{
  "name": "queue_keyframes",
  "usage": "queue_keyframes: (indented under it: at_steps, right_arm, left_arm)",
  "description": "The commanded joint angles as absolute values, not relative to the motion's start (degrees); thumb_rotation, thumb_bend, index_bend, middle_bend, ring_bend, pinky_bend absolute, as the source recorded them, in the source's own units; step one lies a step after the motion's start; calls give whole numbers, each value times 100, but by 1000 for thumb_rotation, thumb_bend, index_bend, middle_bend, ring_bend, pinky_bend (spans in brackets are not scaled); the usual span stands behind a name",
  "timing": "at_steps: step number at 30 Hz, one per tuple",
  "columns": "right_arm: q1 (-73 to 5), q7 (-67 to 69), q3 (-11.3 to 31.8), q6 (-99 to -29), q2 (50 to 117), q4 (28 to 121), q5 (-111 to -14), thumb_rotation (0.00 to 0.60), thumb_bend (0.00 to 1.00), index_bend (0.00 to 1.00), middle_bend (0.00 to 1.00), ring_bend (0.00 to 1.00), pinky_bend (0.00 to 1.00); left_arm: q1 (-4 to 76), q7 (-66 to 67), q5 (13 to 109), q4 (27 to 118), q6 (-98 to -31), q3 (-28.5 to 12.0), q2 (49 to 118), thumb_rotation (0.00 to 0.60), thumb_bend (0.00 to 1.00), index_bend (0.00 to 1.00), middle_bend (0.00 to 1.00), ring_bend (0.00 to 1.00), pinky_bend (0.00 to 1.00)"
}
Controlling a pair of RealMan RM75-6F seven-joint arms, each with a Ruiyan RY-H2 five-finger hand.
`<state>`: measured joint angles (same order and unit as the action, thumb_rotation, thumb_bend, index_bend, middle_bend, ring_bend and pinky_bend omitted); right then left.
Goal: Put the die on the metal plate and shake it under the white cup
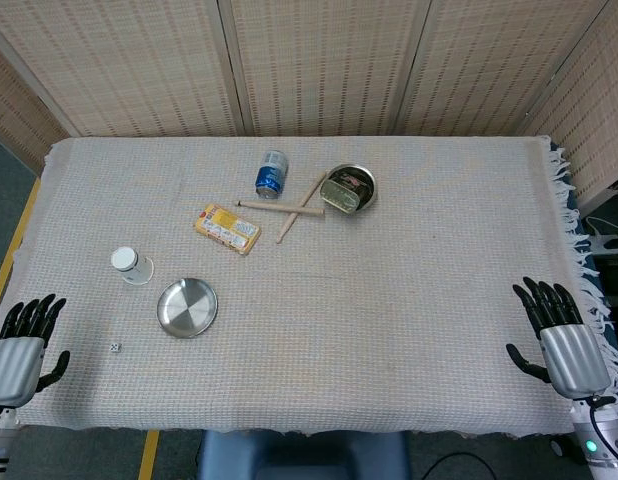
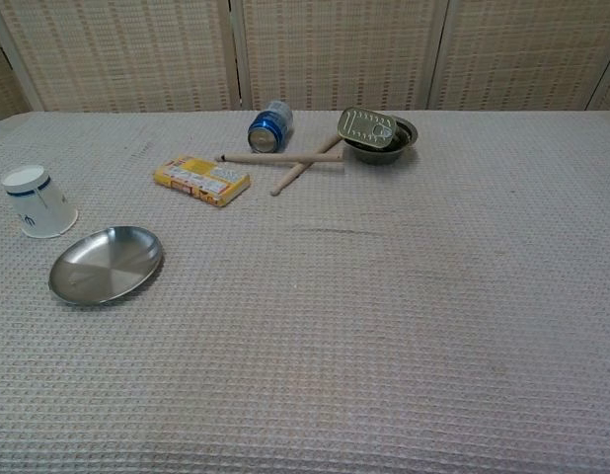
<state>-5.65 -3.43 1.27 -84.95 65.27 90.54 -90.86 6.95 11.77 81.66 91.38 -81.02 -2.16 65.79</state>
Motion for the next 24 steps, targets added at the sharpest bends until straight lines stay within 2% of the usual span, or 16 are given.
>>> queue_keyframes:
  at_steps: [1, 6, 8, 9, 10, 11, 13, 14, 17, 19, 22, 24]
  right_arm:
    - [-569, -361, 110, -8475, 6522, 9064, -9100, 545, 196, 0, 0, 0, 0]
    - [-536, -283, 101, -8562, 6448, 9135, -9159, 544, 196, 0, 0, 0, 0]
    - [-504, -246, 78, -8658, 6421, 9159, -9254, 544, 196, 0, 0, 0, 0]
    - [-481, -222, 52, -8715, 6403, 9176, -9325, 544, 196, 0, 0, 0, 0]
    - [-465, -213, 31, -8747, 6388, 9190, -9368, 545, 196, 0, 0, 0, 0]
    - [-447, -215, 6, -8773, 6373, 9210, -9413, 545, 196, 0, 0, 0, 0]
    - [-435, -249, -17, -8782, 6368, 9235, -9449, 544, 196, 0, 0, 0, 0]
    - [-435, -274, -25, -8774, 6371, 9243, -9457, 544, 196, 0, 0, 0, 0]
    - [-445, -337, -36, -8728, 6391, 9252, -9460, 544, 196, 0, 0, 0, 0]
    - [-451, -350, -38, -8706, 6398, 9257, -9458, 544, 196, 0, 0, 0, 0]
    - [-451, -390, -37, -8696, 6411, 9247, -9458, 544, 196, 0, 0, 0, 0]
    - [-450, -396, -37, -8682, 6410, 9258, -9444, 544, 196, 0, 0, 0, 0]
  left_arm:
    - [705, 1228, 8121, 9227, -7992, -164, 6554, 600, 403, 0, 0, 0, 45]
    - [825, 1384, 8189, 9227, -7662, -19, 6592, 600, 398, 0, 2, 0, 69]
    - [864, 1573, 8260, 9072, -7657, -1, 6745, 600, 400, 0, 44, 9, 120]
    - [885, 1687, 8329, 8928, -7669, 17, 6871, 600, 401, 0, 109, 42, 192]
    - [906, 1753, 8381, 8812, -7659, 35, 6964, 600, 402, 2, 217, 114, 314]
    - [927, 1809, 8433, 8647, -7655, 50, 7092, 600, 402, 9, 293, 179, 393]
    - [968, 1958, 8440, 8417, -7608, 51, 7279, 600, 401, 55, 536, 408, 614]
    - [991, 2036, 8419, 8326, -7585, 32, 7366, 600, 400, 85, 631, 499, 686]
    - [1082, 2213, 8417, 7988, -7544, -29, 7644, 600, 400, 188, 810, 659, 805]
    - [1154, 2247, 8379, 7781, -7416, -40, 7787, 600, 401, 248, 870, 713, 841]
    - [1227, 2211, 8328, 7582, -7256, -36, 7911, 600, 401, 306, 905, 746, 858]
    - [1246, 2142, 8303, 7453, -7214, -38, 7989, 600, 401, 305, 911, 749, 858]
